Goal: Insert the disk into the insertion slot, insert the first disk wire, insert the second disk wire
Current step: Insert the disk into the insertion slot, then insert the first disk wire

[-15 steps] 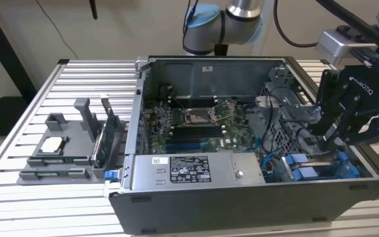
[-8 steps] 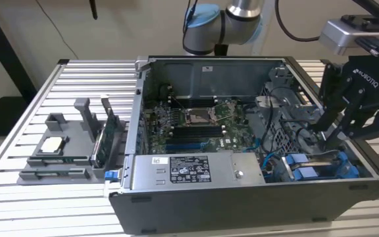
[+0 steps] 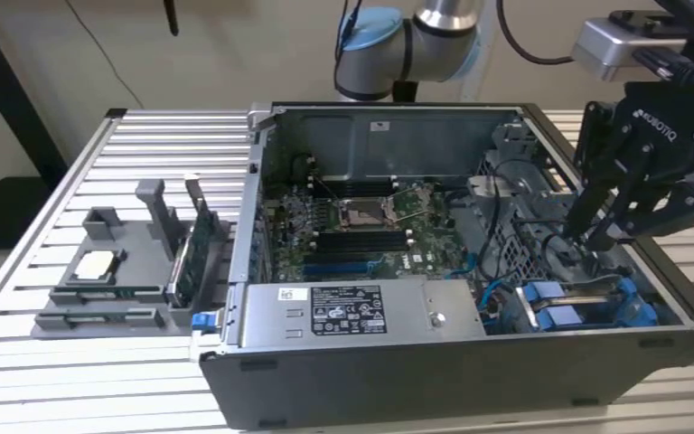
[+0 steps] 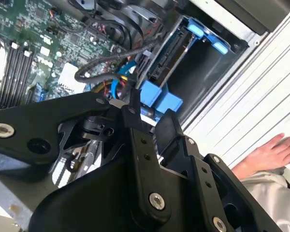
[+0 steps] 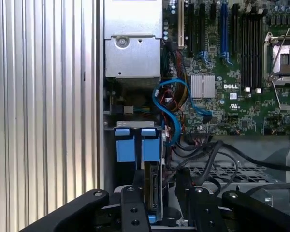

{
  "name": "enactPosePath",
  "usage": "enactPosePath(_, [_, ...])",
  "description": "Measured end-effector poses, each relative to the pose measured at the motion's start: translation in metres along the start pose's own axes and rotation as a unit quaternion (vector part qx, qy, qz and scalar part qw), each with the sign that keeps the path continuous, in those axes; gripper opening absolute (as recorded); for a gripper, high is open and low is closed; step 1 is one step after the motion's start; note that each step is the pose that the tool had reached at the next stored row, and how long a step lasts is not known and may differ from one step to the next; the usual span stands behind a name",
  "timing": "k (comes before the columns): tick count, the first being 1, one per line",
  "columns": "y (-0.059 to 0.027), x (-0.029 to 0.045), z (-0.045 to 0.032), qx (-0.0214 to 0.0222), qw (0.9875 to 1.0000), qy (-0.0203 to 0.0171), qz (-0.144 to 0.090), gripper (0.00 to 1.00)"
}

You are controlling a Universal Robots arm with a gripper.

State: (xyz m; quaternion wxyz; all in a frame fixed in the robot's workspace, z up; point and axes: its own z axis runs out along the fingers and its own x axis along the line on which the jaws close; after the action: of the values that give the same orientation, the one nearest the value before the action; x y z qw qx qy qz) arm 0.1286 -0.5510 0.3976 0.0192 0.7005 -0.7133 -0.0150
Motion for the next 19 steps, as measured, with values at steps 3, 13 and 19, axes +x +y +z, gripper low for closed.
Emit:
enactPosePath(3, [0.0003,-0.0098,-0.0001,0.0001,1.0000,0.0000,0.000,0.40])
enactPosePath(13, [0.0000,-0.0109,0.0068,0.0084,0.9999,-0.0001,-0.014,0.40])
enactPosePath(19, [0.0026,-0.0108,0.0096,0.0118,0.9997,-0.0143,-0.014,0.31])
